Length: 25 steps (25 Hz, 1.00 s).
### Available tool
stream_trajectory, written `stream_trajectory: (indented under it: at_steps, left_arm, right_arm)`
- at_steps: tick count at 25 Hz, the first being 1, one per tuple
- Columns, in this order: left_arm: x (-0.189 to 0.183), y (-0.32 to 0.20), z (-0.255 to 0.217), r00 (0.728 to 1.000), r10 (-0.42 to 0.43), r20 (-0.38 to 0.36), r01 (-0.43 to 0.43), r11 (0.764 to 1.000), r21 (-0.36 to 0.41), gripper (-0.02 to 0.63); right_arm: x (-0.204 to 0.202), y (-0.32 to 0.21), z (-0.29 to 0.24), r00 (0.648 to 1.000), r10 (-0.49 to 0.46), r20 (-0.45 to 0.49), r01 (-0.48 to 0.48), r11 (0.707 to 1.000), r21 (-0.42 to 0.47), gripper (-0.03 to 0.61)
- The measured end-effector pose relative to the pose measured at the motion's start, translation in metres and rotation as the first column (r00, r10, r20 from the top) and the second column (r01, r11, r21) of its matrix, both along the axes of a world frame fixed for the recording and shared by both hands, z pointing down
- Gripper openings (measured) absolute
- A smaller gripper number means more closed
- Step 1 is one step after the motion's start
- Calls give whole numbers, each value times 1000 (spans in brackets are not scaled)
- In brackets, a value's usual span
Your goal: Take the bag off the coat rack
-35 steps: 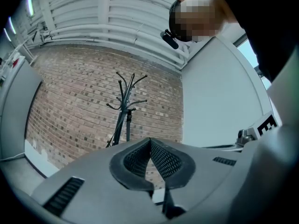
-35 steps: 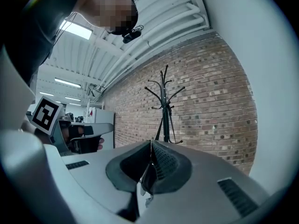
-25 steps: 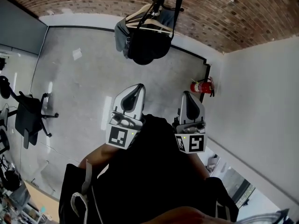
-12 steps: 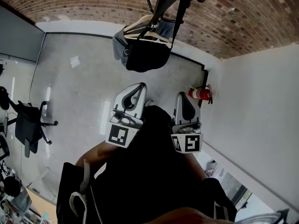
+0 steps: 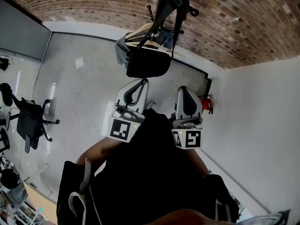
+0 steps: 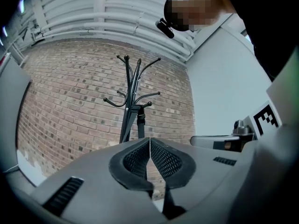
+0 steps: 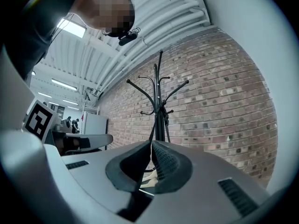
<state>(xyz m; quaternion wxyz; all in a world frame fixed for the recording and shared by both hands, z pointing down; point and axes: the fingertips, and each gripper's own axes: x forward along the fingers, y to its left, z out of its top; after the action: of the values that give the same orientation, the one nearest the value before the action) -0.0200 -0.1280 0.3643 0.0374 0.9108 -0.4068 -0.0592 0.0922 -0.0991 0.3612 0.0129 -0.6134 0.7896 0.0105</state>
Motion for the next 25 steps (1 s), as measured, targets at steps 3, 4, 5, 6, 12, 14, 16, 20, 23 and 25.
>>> stream_trajectory:
  at_steps: [3,4,5,6,12,14,16,20,23,25]
  left_arm:
    - [3,-12,-2,1000,-19,-5,19,1000,5,21]
    - [4,-16,-1,1000,-24,-5,24,1000,2,23]
    - [5,-21,0,999,-31,-7,31,1000,-4,23]
    - [6,-26,1,999,-39,-9,39,999,-12,24]
    - [18,-56,-2,996,-69,-48,68,997,-30,118]
    - [21,-63,5,997,-73,-28,72,997,-39,118]
    - [24,-72,7,996,-90,-11,89,995,-54,118]
    - [21,-93,2,991,-131,-18,130,991,-43,118]
    - [16,-107,-2,987,-160,-25,160,987,-35,118]
    - [16,-115,-1,985,-171,-11,170,985,-28,118]
  right_arm:
    - [6,-18,7,1000,-15,5,15,999,-29,21]
    - [8,-24,9,1000,-16,2,16,999,-35,23]
    - [10,-29,10,1000,-17,-1,17,999,-39,23]
    - [11,-34,10,1000,-19,-4,19,999,-44,23]
    - [22,-63,11,999,-46,-4,45,997,-57,87]
    - [25,-73,13,998,-57,-2,56,996,-66,87]
    - [27,-84,14,998,-68,-4,68,995,-75,87]
    - [28,-103,12,997,-79,-8,78,994,-76,87]
    - [35,-117,13,998,-59,5,59,996,-73,87]
    - [37,-126,15,999,-52,13,52,996,-76,87]
